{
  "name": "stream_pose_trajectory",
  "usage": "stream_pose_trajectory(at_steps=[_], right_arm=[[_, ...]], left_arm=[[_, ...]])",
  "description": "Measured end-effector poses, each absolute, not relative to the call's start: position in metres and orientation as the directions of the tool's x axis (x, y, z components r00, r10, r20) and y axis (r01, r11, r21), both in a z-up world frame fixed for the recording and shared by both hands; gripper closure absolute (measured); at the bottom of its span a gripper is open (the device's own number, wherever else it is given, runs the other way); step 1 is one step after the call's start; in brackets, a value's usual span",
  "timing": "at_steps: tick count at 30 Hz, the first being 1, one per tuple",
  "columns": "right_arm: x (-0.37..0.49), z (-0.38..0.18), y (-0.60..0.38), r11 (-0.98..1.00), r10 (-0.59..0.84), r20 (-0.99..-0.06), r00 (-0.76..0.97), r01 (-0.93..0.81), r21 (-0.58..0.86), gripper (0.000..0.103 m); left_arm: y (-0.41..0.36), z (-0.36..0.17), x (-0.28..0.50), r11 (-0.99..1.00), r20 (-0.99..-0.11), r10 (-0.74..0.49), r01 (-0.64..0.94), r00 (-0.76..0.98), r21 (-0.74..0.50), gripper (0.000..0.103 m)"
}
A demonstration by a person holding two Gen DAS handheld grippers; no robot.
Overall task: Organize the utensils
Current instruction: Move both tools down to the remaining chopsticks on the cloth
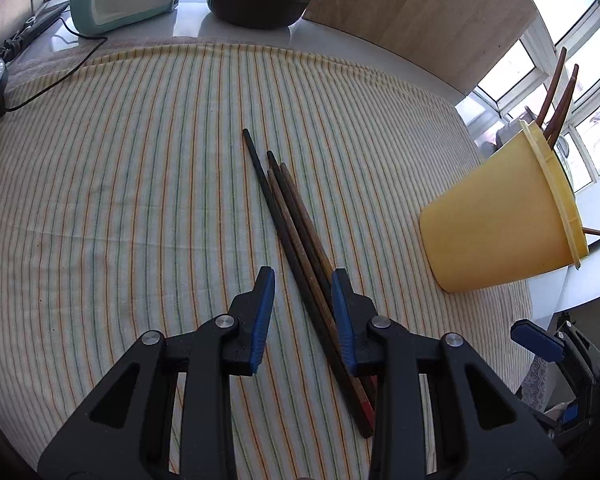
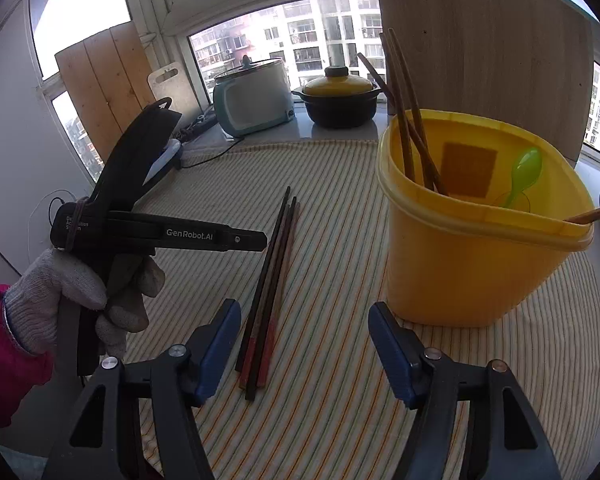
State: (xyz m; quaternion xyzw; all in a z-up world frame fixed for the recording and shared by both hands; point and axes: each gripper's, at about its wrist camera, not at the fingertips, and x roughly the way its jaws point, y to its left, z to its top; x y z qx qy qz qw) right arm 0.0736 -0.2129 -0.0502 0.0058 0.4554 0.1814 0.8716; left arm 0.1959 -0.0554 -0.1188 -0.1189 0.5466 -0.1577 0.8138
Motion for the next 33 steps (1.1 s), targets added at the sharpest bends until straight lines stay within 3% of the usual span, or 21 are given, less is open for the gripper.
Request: stream_pose_trajectory(at_steps=[5,29,33], right_arm=[[0.088,-0.075,-0.201,0.929,0.323,-0.828,0.458,-0.319,0.186,0.061],[0.125,-0.107,-0.176,0.927,0.309,-0.873,0.378,-0.325,0.187,0.081],[0.126,-0.106,-0.176,0.931,0.299,-0.876,0.378,-0.318,0.180,0.084]], left_arm=[[-0.060,-0.130,0.205,0.936,-0.872,-0.351,0.115,0.341,-0.332,0.075],[-0.080,-0.135,0.217,0.972,-0.901,-0.221,0.157,0.373,-0.173,0.075],[-0.086,-0.135,0.219,0.970,-0.901,-0.218,0.186,0.376,-0.157,0.079]])
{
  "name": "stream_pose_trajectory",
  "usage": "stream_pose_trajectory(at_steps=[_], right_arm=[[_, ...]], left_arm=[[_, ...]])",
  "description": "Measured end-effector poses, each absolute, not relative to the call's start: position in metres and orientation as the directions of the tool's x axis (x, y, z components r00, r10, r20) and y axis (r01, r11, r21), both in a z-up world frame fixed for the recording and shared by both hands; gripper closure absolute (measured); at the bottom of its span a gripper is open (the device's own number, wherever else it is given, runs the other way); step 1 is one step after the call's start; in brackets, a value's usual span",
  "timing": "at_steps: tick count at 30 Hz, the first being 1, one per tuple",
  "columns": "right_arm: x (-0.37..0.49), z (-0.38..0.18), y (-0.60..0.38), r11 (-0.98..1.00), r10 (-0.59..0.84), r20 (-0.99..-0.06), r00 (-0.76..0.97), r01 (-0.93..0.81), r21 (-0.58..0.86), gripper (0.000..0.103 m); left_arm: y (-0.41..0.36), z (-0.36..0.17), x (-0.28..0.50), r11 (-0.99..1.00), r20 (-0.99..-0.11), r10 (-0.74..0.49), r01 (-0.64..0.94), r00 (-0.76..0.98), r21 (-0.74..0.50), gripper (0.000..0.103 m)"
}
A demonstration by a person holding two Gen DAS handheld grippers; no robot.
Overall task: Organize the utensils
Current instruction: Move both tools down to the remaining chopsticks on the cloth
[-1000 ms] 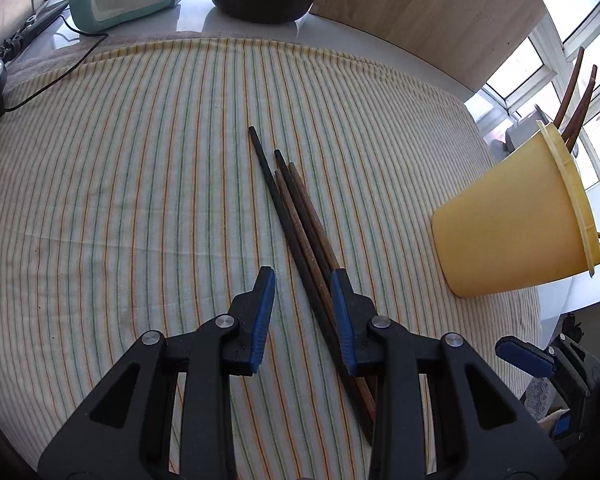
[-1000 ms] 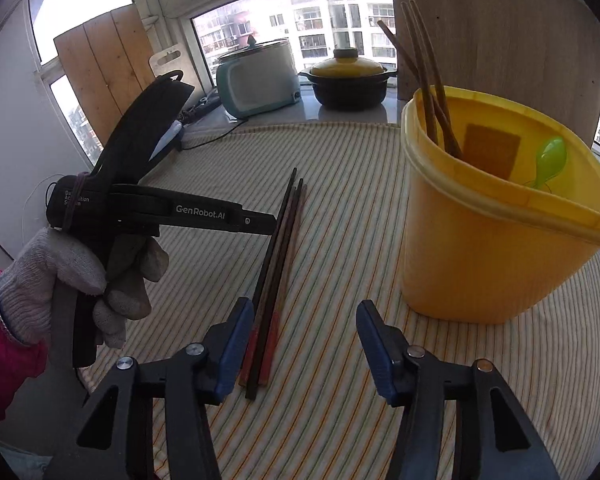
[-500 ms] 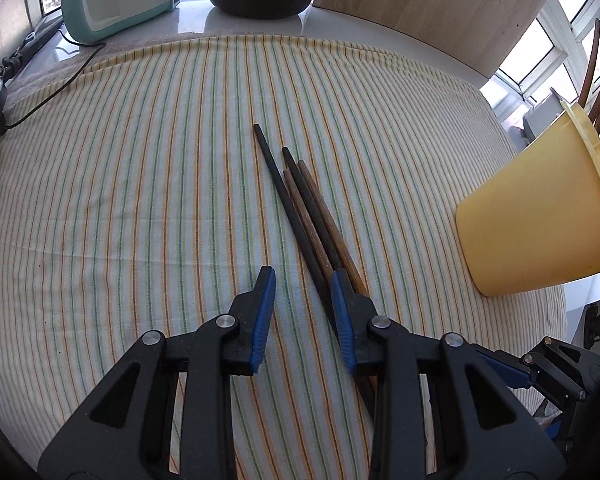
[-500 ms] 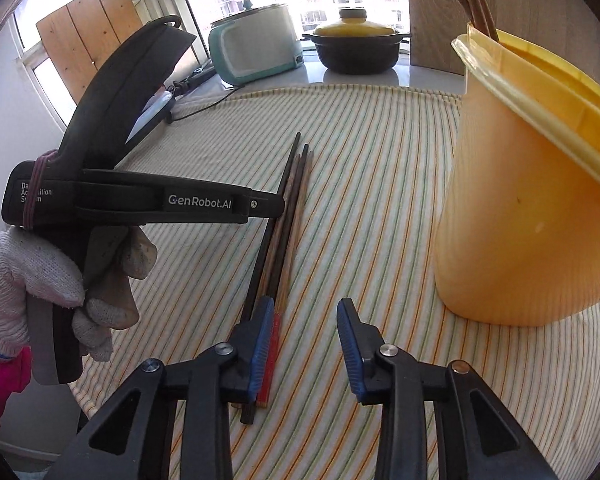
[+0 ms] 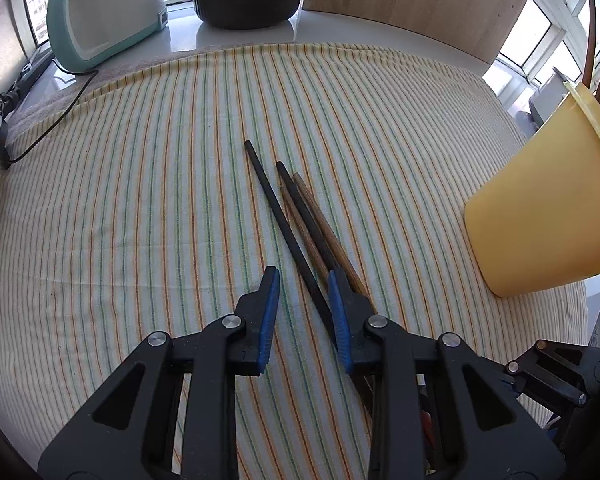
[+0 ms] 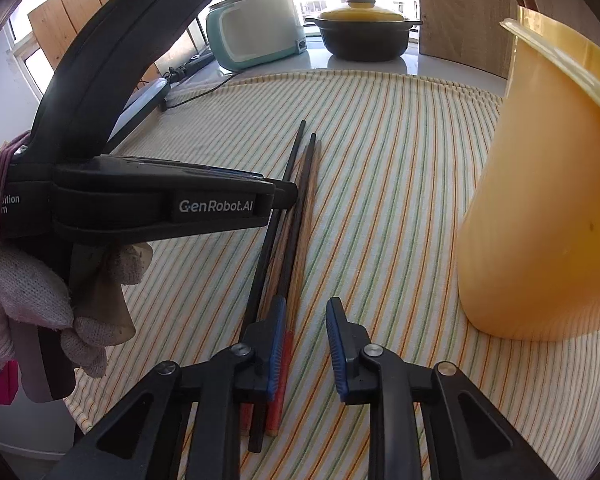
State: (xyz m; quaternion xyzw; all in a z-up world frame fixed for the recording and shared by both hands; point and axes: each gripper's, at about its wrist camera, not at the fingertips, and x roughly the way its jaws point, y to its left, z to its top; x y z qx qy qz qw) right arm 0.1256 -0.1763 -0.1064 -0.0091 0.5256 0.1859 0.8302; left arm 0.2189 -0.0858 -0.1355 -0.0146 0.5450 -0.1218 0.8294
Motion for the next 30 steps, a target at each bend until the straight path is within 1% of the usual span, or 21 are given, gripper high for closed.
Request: stream_pose_trajectory(at_steps=[3,7,11,14,16,19,22,27,30], right_arm=[[0.125,-0.105,-0.179,0.933,0.293,-0.877,0.380,-0.313,0.176,0.084],[0.125,-0.106,-0.180,0.934,0.292,-0.881,0.373,-0.309,0.179,0.085],[0.128,-0.108,-0.177,0.937,0.281,-0.886,0.368,-0.306,0.170,0.086],[0.132,-0.109,-0.177,0.939,0.277,-0.887,0.368,-0.301,0.169,0.086],[0.134,-0.108,-0.175,0.941,0.270,-0.889,0.370,-0.299,0.161,0.087],[0.140,-0.109,-0.170,0.942,0.256,-0.895,0.365,-0.302,0.146,0.088],[0.148,-0.113,-0.167,0.942,0.250,-0.903,0.350,-0.302,0.144,0.088],[0.161,-0.114,-0.157,0.947,0.204,-0.912,0.355,-0.308,0.092,0.088],[0.164,-0.114,-0.155,0.949,0.195,-0.916,0.350,-0.305,0.085,0.088]], left_arm=[[-0.081,-0.137,0.216,0.969,-0.903,-0.208,0.204,0.376,-0.139,0.083],[-0.077,-0.138,0.217,0.966,-0.901,-0.231,0.200,0.367,-0.167,0.083],[-0.084,-0.139,0.216,0.966,-0.897,-0.209,0.226,0.389,-0.128,0.087],[-0.077,-0.138,0.215,0.960,-0.893,-0.240,0.232,0.380,-0.159,0.092],[-0.070,-0.137,0.214,0.957,-0.891,-0.257,0.229,0.375,-0.180,0.093],[-0.064,-0.136,0.211,0.958,-0.892,-0.252,0.230,0.377,-0.173,0.096],[-0.057,-0.136,0.211,0.957,-0.889,-0.265,0.218,0.374,-0.193,0.096],[-0.050,-0.135,0.211,0.952,-0.886,-0.286,0.212,0.365,-0.220,0.096],[-0.047,-0.136,0.212,0.949,-0.884,-0.302,0.202,0.356,-0.243,0.096]])
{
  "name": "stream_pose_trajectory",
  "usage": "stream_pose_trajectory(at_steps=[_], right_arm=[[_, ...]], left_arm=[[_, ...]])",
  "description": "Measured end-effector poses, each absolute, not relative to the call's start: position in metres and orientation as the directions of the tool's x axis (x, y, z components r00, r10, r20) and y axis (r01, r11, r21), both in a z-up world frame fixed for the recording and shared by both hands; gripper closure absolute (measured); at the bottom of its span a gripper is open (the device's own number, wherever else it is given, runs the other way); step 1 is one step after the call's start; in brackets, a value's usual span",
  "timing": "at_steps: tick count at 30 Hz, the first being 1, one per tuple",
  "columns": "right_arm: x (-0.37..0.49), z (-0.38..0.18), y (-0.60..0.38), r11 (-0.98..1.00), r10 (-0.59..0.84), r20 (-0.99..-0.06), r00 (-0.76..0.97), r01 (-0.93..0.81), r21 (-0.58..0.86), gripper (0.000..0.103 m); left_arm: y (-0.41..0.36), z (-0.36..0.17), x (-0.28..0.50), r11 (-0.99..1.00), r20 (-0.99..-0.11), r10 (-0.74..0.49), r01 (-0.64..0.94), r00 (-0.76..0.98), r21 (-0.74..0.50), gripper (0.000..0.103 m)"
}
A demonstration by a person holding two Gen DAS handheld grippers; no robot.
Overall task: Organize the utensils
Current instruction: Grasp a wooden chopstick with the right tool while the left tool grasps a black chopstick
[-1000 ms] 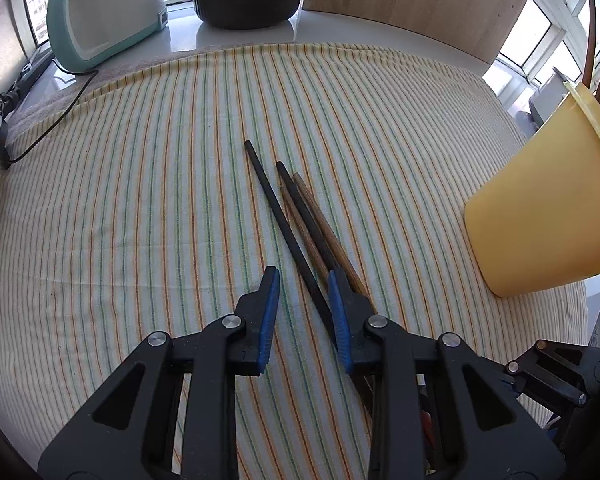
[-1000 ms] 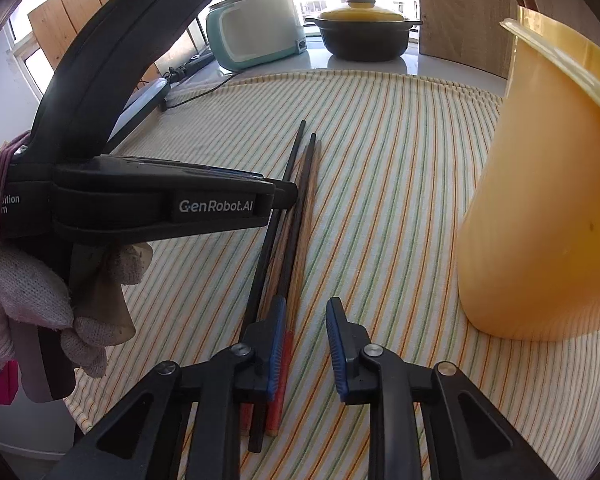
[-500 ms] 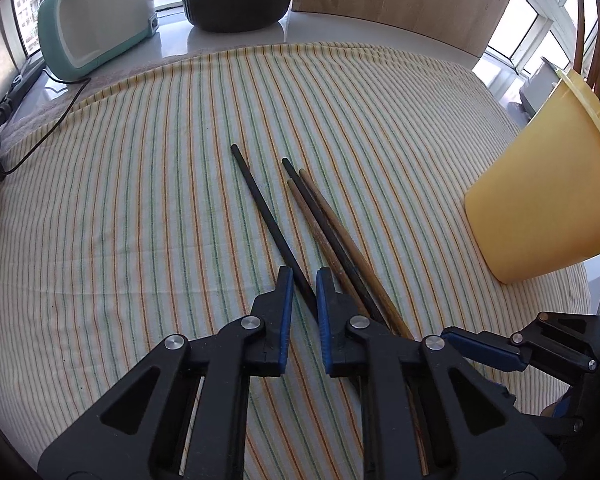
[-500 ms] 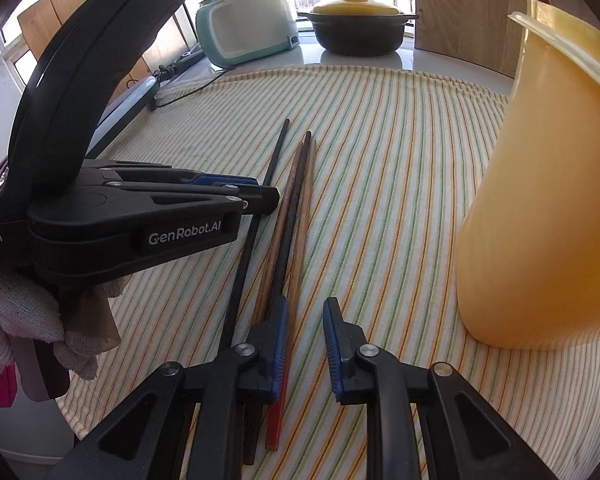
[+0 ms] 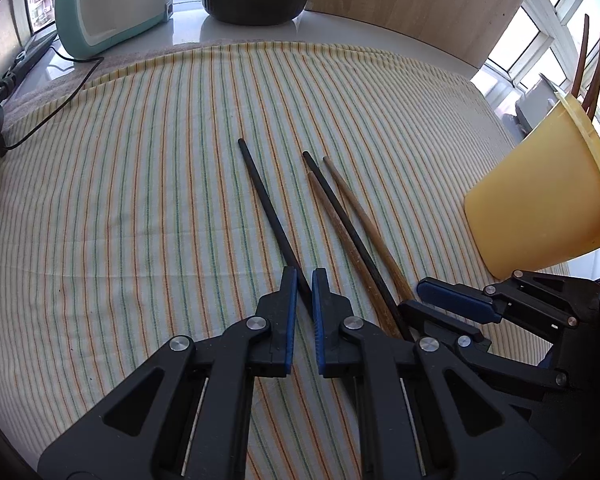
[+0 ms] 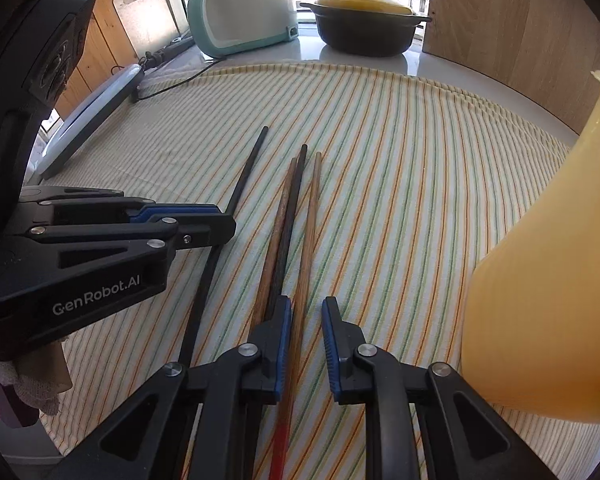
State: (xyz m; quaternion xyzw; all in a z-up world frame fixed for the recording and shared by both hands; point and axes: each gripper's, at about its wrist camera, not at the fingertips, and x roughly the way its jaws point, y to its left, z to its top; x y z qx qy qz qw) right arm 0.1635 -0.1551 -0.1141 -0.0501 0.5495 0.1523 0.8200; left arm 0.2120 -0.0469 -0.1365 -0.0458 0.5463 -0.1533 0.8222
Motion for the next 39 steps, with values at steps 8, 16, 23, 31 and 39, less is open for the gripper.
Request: stream_pose_trajectory(at_steps=[8,16,23,31,39], right_arm=[[0.162,-0.114,-0.164,0.955,0.219,-0.920,0.324,-0.264,0.134,0.098],[0.145,-0.115,-0.164,0.952,0.275,-0.911,0.307,-0.217,0.215,0.098],[0.131,-0.114,-0.152,0.943,0.300,-0.911,0.282,-0.229,0.240,0.098],[0.164,-0.112,-0.138,0.949,0.229,-0.935,0.271,-0.275,0.153,0.092],[0.191,-0.114,-0.126,0.954,0.153,-0.948,0.279,-0.293,0.068,0.092]], left_arm=[[-0.057,-0.139,0.214,0.955,-0.888,-0.273,0.219,0.371,-0.202,0.094],[-0.035,-0.138,0.194,0.944,-0.904,-0.260,0.285,0.339,-0.164,0.096],[-0.023,-0.137,0.175,0.931,-0.918,-0.244,0.339,0.312,-0.132,0.096],[-0.020,-0.137,0.192,0.947,-0.914,-0.247,0.279,0.322,-0.158,0.094],[-0.022,-0.139,0.211,0.953,-0.911,-0.241,0.260,0.335,-0.157,0.095]])
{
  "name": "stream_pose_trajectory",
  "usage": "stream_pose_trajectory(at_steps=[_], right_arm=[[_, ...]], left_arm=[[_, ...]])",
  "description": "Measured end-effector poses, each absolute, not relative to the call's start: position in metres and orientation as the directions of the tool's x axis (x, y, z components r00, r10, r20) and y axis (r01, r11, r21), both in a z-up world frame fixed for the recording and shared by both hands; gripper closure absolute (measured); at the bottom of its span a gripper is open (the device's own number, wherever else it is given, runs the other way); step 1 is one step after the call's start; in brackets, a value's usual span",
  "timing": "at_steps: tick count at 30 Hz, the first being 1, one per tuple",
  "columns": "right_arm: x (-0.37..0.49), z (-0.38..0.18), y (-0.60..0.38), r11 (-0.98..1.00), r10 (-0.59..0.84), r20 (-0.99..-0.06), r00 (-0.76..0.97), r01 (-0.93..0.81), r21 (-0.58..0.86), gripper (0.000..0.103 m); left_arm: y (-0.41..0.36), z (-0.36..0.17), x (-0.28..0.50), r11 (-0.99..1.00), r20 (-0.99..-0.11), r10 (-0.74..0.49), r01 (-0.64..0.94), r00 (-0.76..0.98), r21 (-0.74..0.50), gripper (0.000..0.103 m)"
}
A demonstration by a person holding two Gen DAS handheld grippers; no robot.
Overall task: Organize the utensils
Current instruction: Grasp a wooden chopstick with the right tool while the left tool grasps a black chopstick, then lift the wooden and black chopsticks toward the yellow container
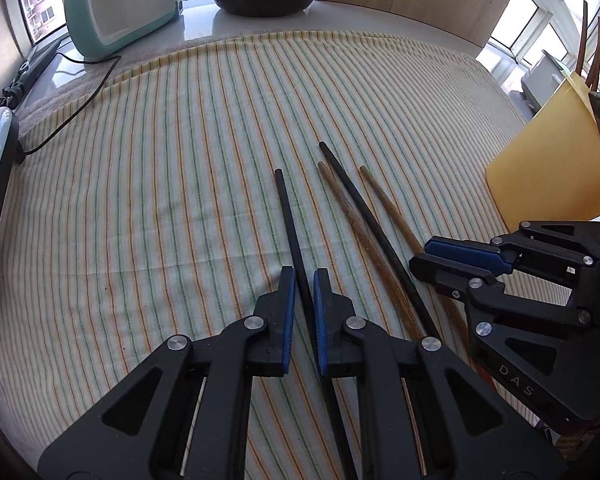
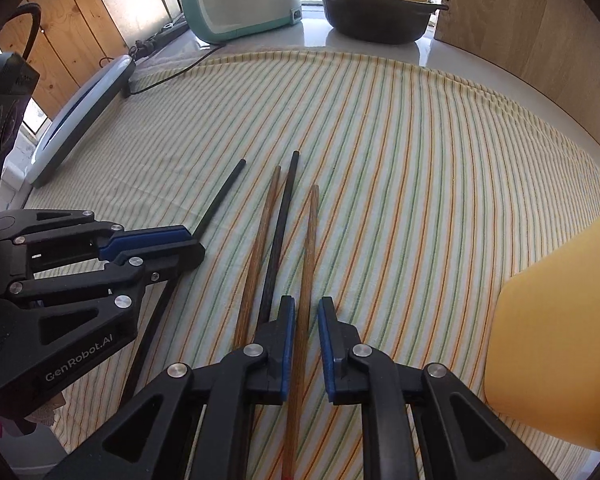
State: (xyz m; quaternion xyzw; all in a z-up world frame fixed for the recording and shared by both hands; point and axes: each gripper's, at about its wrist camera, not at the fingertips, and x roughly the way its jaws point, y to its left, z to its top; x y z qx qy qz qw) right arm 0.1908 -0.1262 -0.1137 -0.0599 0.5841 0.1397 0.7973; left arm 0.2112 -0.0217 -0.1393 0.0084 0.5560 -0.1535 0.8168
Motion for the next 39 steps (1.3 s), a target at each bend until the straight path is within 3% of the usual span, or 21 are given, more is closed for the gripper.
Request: stream_pose_trajectory(at_steps=[3,13,24,27,30,33,39], right_arm=[[0.196,-0.114,-0.122,0.953,0.145,-0.948,0.282,-0.299,0.057,0.098],[0.171,-0.076,-0.143,0.941,0.289,-0.886,0.363,-0.278,0.193,0.100],[0.131,-0.015,-0.174,0.920,0.377,-0.773,0.510,-0.306,0.247,0.100],[0.126,-0.013,-0.180,0.922,0.372,-0.769,0.520,-0.301,0.242,0.100],[0.123,-0.012,-0.181,0.922,0.375,-0.767,0.521,-0.296,0.250,0.099],[0.124,-0.010,-0.179,0.920,0.378,-0.763,0.524,-0.302,0.248,0.100],[0.121,-0.009,-0.177,0.917,0.381,-0.761,0.526,-0.318,0.239,0.099]], left_arm=[[-0.021,-0.139,0.213,0.952,-0.905,-0.253,0.254,0.343,-0.170,0.097],[0.016,-0.117,0.192,0.926,-0.829,-0.378,0.176,0.413,-0.334,0.099],[0.015,-0.038,0.149,0.907,-0.707,-0.421,0.282,0.568,-0.313,0.100],[0.007,-0.042,0.154,0.916,-0.734,-0.394,0.296,0.553,-0.269,0.100],[-0.005,-0.068,0.169,0.921,-0.823,-0.364,0.303,0.437,-0.246,0.099],[-0.017,-0.096,0.180,0.949,-0.894,-0.251,0.275,0.371,-0.152,0.099],[-0.021,-0.128,0.198,0.955,-0.942,-0.241,0.227,0.235,-0.188,0.096]])
